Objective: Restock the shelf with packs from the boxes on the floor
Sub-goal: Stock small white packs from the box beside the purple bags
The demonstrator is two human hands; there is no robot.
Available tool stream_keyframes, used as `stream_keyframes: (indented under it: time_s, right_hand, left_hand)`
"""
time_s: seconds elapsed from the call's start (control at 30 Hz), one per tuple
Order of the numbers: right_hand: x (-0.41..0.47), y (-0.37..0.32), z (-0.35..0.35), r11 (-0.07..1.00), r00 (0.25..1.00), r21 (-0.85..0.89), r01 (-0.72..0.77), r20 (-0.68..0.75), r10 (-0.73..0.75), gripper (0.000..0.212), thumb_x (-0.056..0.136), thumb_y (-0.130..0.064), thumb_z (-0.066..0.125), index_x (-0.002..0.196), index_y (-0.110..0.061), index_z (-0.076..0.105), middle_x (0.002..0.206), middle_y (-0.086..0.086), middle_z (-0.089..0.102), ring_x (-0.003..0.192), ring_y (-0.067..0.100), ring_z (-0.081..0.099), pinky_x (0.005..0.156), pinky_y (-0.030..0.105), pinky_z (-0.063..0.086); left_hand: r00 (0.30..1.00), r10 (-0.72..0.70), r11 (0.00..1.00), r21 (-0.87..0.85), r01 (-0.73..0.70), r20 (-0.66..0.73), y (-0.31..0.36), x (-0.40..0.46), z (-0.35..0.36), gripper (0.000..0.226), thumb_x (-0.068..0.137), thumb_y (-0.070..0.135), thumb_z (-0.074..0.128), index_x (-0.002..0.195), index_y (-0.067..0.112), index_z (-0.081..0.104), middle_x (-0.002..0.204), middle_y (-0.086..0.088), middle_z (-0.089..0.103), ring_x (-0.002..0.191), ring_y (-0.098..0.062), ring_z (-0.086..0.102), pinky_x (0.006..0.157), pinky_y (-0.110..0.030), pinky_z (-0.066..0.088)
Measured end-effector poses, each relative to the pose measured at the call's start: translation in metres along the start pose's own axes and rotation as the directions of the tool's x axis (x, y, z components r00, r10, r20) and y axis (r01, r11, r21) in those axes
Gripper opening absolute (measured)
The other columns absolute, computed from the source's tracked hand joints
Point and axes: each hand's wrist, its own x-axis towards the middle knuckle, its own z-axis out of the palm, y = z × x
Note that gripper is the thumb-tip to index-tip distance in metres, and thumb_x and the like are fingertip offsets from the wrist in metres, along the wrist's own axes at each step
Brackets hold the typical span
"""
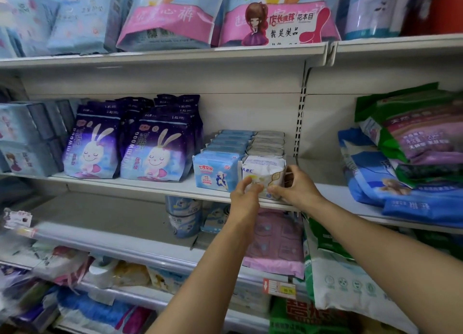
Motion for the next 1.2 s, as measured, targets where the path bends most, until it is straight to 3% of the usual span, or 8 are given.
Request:
stream_keyframes:
  time_s: [0.17, 0.33, 0.5, 0.63, 0.73, 0.87, 0.97, 1.2]
  right_hand:
    - [-0.012, -0.006, 0.0, 0.994, 0.999, -0.102, -0.042, -0.024, 0.04, 0.087, 0.071, -0.028, 0.084, 0.141, -0.011, 0.035, 0.138, 0.007, 0.049, 0.121, 0.021, 0.052, 0.099, 0.031, 0.044]
    - [-0.037, -0.009, -0.005, 0.992, 0.991, -0.113, -0.056, -0.127, 0.042, 0.084, 0.079, -0.032, 0.077, 0.145, -0.013, 0.03, 0.147, 0.01, 0.035, 0.13, 0.025, 0.042, 0.104, 0.034, 0.038]
    - [-0.072, 0.002, -0.015, 1.0, 0.97, 0.003, 0.031, -0.24, -0.029, 0.041, 0.086, -0.019, 0.071, 0.123, -0.01, 0.057, 0.12, 0.004, 0.059, 0.103, 0.016, 0.057, 0.084, 0.024, 0.043]
    - [-0.11, 0.013, -0.034, 0.993, 0.966, 0.094, 0.072, -0.256, -0.046, 0.01, 0.089, -0.008, 0.065, 0.098, -0.01, 0.067, 0.088, -0.002, 0.066, 0.08, 0.005, 0.06, 0.073, 0.01, 0.048]
    - [-0.14, 0.03, -0.054, 0.988, 0.972, 0.143, 0.053, -0.236, -0.018, 0.012, 0.09, -0.006, 0.063, 0.089, -0.017, 0.067, 0.086, 0.0, 0.069, 0.081, 0.013, 0.064, 0.073, 0.015, 0.05]
    - [-0.188, 0.057, -0.093, 0.981, 0.977, 0.19, -0.028, -0.202, 0.067, 0.011, 0.092, -0.005, 0.06, 0.089, -0.013, 0.067, 0.081, 0.007, 0.07, 0.071, 0.01, 0.064, 0.064, 0.019, 0.05]
    - [-0.226, 0.079, -0.135, 0.978, 0.981, 0.193, -0.079, -0.162, 0.111, 0.01, 0.095, -0.008, 0.057, 0.097, -0.002, 0.066, 0.079, 0.009, 0.067, 0.057, -0.004, 0.061, 0.054, 0.009, 0.045]
    - [-0.327, 0.165, -0.265, 0.957, 0.956, 0.171, -0.233, -0.14, 0.258, 0.014, 0.096, -0.01, 0.057, 0.098, 0.0, 0.065, 0.073, 0.005, 0.065, 0.057, 0.002, 0.06, 0.057, 0.014, 0.047]
  left_hand:
    - [1.0, 0.018, 0.999, 0.033, -0.017, -0.015, 0.005, -0.002, -0.006, 0.037, 0.098, 0.019, 0.055, 0.135, 0.021, 0.051, 0.109, 0.001, 0.059, 0.08, -0.008, 0.051, 0.078, -0.028, 0.048]
    - [1.0, 0.0, 0.999, -0.051, -0.001, -0.017, 0.007, -0.01, -0.015, 0.034, 0.098, 0.015, 0.054, 0.132, 0.017, 0.054, 0.115, -0.004, 0.059, 0.083, -0.013, 0.056, 0.07, -0.026, 0.048]
    - [0.997, -0.062, 0.967, -0.244, 0.07, 0.039, -0.008, -0.035, -0.019, 0.016, 0.098, 0.017, 0.055, 0.112, 0.013, 0.062, 0.097, -0.002, 0.065, 0.09, -0.018, 0.064, 0.065, -0.026, 0.055]
    - [0.985, -0.147, 0.941, -0.294, 0.167, 0.087, -0.041, -0.064, -0.009, 0.015, 0.102, 0.024, 0.048, 0.106, 0.017, 0.061, 0.102, -0.002, 0.066, 0.097, -0.02, 0.065, 0.077, -0.034, 0.053]
    - [0.972, -0.21, 0.932, -0.278, 0.232, 0.108, -0.064, -0.088, 0.01, 0.016, 0.102, 0.024, 0.048, 0.109, 0.017, 0.061, 0.101, -0.002, 0.068, 0.095, -0.019, 0.065, 0.076, -0.033, 0.053]
    - [0.965, -0.228, 0.944, -0.212, 0.251, 0.129, -0.082, -0.125, 0.05, 0.02, 0.101, 0.022, 0.045, 0.085, 0.02, 0.057, 0.086, 0.001, 0.063, 0.077, -0.015, 0.06, 0.069, -0.029, 0.047]
    - [0.963, -0.226, 0.951, -0.18, 0.25, 0.146, -0.098, -0.154, 0.088, 0.018, 0.102, 0.022, 0.046, 0.09, 0.018, 0.06, 0.091, -0.002, 0.068, 0.084, -0.018, 0.064, 0.075, -0.031, 0.051]
    - [0.877, -0.389, 0.882, -0.163, 0.443, 0.282, -0.176, -0.239, 0.213, 0.02, 0.102, 0.025, 0.046, 0.115, 0.016, 0.058, 0.097, -0.001, 0.068, 0.084, -0.016, 0.063, 0.075, -0.03, 0.048]
